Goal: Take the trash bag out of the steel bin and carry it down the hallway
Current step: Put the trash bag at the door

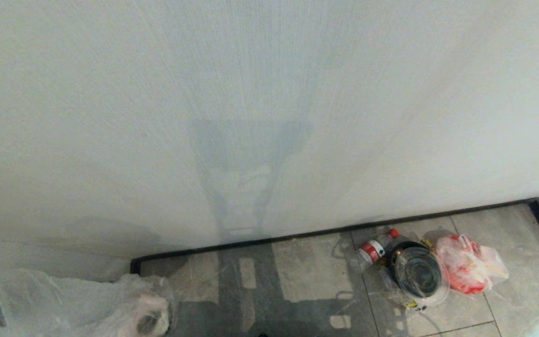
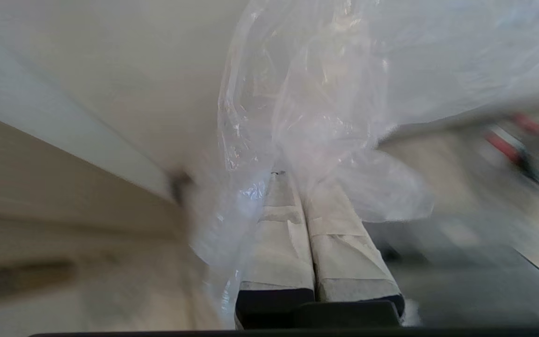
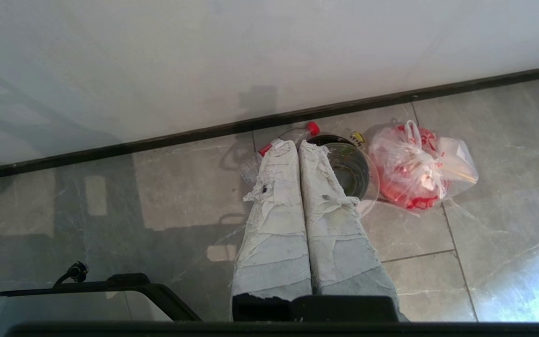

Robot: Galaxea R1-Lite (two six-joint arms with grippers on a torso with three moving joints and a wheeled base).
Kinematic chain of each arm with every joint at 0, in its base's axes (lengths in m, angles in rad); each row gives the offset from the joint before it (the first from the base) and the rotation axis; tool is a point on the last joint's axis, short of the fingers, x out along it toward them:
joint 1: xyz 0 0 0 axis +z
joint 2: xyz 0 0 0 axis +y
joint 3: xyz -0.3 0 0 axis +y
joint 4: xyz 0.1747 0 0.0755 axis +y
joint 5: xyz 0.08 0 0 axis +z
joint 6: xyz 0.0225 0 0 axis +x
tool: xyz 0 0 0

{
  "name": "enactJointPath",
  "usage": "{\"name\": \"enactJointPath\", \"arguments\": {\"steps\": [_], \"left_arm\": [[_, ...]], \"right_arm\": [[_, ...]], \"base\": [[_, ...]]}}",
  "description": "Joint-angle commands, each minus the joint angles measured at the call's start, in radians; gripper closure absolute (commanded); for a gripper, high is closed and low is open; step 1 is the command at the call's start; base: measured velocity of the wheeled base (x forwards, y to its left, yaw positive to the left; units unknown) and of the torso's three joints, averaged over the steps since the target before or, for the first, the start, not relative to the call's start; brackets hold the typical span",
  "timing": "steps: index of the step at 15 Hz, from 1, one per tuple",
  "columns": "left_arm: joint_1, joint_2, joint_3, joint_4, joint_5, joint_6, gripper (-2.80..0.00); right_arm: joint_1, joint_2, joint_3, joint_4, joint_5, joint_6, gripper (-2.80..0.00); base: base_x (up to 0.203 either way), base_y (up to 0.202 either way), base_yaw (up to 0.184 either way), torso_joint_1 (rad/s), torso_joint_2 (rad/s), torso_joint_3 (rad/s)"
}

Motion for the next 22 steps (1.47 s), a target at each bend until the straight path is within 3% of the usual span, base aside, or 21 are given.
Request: {"name": "enactJointPath", "arguments": {"steps": [1,3,7,19,22], "left_arm": [[0.000,0.093,-0.142,0.280,-0.108,-0.033,0.00],[0.000,0.146,-0.156,0.323,-0.197,-0.130,0.00],[0.000,0.356,-0.196,0.284,-0.254,-0.272,0.00],[-0.002,1.060,-0.196,-0.198,-0.276,-0.426,0.00],[-0.022,1.135,-0.204,-0.234,-0.294,-0.484,0.00]], "right_arm": [[0.001,-0.001,0.000,-0.002,0.000,0.000,0.00],[0.001,-0.001,0.000,0.000,0.000,0.000,0.00],[0.001,-0.001,0.000,0.000,0.000,0.000,0.00],[0.001,-0.001,0.000,0.000,0.000,0.000,0.00],[0.001,-0.001,0.000,0.000,0.000,0.000,0.00]], "base": [[0.000,0.000,0.000,0.000,0.00,0.000],[0.000,0.000,0.000,0.000,0.00,0.000],[0.000,0.000,0.000,0.000,0.00,0.000],[0.000,0.000,0.000,0.000,0.00,0.000],[0.000,0.000,0.000,0.000,0.00,0.000]]}}
